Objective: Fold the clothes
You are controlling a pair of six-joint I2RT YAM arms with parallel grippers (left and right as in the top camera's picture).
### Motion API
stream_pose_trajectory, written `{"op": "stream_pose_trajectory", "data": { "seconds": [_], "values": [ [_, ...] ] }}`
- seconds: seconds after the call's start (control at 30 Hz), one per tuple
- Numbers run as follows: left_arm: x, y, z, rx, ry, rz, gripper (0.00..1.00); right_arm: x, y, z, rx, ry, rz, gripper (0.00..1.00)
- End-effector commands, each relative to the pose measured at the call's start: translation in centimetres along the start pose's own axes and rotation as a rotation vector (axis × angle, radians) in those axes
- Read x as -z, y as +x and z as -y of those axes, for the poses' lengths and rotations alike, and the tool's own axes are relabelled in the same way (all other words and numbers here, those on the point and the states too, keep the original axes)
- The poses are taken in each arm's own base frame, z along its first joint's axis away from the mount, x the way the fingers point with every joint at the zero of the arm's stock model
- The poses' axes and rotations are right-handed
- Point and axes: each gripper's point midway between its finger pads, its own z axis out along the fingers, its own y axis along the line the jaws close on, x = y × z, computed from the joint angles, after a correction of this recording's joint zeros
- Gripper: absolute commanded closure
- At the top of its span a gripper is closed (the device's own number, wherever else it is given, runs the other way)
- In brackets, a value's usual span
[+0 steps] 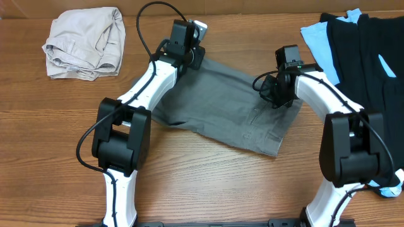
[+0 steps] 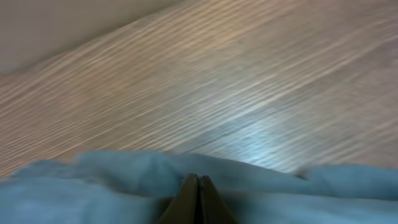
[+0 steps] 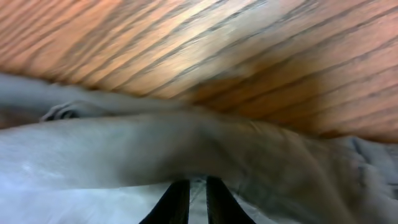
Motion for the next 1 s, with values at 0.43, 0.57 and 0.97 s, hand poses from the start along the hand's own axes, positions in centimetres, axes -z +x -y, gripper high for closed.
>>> {"op": "stream_pose_trajectory", "data": {
  "seconds": [0.43, 0.57, 0.97],
  "values": [
    [0.5, 4.9, -6.1, 0.127, -0.017, -0.182, 0.51, 1.7, -3.6, 4.3, -0.103, -0.019, 0.014, 0.71],
    [3.5, 4.7, -5.9, 0.134, 0.008, -0.289, 0.1, 6.4, -2.7, 3.5, -0.107, -0.04, -0.006, 0.46],
    [12.8, 1.2, -6.1, 0.156, 0.032, -0.422, 0.0, 12.7, 4.4, 4.8, -0.163, 0.024, -0.134, 0.02]
  ]
}}
